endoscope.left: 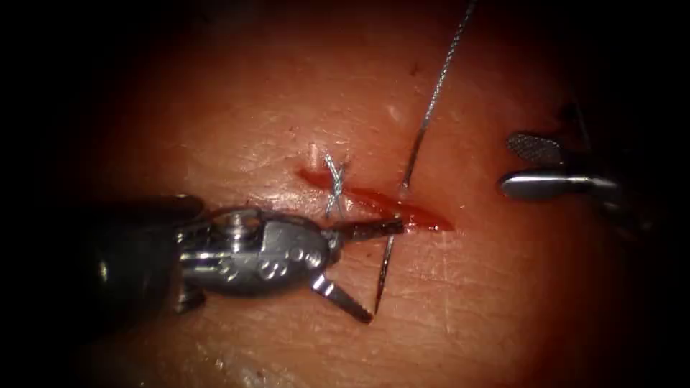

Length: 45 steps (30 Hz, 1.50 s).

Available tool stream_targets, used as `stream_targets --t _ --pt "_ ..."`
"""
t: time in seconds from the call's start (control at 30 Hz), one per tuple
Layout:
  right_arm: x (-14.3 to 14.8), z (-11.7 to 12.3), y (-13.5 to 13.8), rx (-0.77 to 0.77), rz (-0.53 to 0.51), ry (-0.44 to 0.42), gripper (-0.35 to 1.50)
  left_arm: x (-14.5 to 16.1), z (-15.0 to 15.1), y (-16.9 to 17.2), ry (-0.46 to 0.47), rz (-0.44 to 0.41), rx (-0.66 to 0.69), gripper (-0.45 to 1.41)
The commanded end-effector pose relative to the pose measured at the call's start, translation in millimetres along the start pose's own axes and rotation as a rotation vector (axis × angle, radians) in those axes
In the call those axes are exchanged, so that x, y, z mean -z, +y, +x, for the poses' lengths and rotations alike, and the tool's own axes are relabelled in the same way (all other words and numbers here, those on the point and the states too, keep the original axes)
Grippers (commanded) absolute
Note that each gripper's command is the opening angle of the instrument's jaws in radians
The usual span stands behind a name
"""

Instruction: Wound Closure

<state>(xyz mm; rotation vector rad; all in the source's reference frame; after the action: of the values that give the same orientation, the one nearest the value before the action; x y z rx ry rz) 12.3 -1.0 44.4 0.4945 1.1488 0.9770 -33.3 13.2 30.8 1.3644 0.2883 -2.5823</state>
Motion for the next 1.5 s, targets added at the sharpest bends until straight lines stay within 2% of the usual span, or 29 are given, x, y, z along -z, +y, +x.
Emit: stream_targets --t 0.03,0.3,0.47,0.5,0.57,0.77,1.13,1.33,1.4,1.5 --pt "-1.2 -0.3 0.2 0.003 0.003 0.001 1.23 -1.0 -0.1 -0.4 0.000 0.000 -0.001 0.86" --pt "-1.7 -1.1 0.4 0.009 0.003 0.003 1.21 -1.9 0.1 -1.2 0.016 0.012 0.000 0.71" --pt "-1.7 -1.1 0.3 0.009 0.005 0.001 1.19 -1.3 -0.3 -0.8 0.022 0.008 0.025 -0.40" --pt "-1.7 -1.1 0.3 0.009 0.003 0.003 1.19 -1.2 -0.2 -0.6 0.024 0.004 0.054 -0.45" --pt "-1.6 -1.0 0.3 0.009 0.000 0.004 1.18 -1.0 0.1 -0.1 0.025 -0.001 0.130 -0.45" --pt "-1.5 -1.0 0.2 0.008 -0.005 0.007 1.18 -0.6 1.2 0.1 0.048 0.001 0.219 -0.45" --pt "-1.6 -1.2 -0.3 0.008 -0.009 0.009 1.16 2.3 7.0 0.1 0.213 -0.026 0.360 -0.45" --pt "-1.6 -1.4 -0.7 0.008 -0.002 0.005 1.14 2.8 10.0 1.8 0.282 -0.147 0.542 -0.45" --pt "-1.7 -1.4 -0.9 -0.004 0.005 0.001 1.14 2.9 11.2 2.5 0.318 -0.193 0.566 -0.45" --pt "-1.7 -1.5 -1.0 -0.010 0.012 0.000 1.14 2.9 11.9 2.8 0.330 -0.217 0.578 -0.45"
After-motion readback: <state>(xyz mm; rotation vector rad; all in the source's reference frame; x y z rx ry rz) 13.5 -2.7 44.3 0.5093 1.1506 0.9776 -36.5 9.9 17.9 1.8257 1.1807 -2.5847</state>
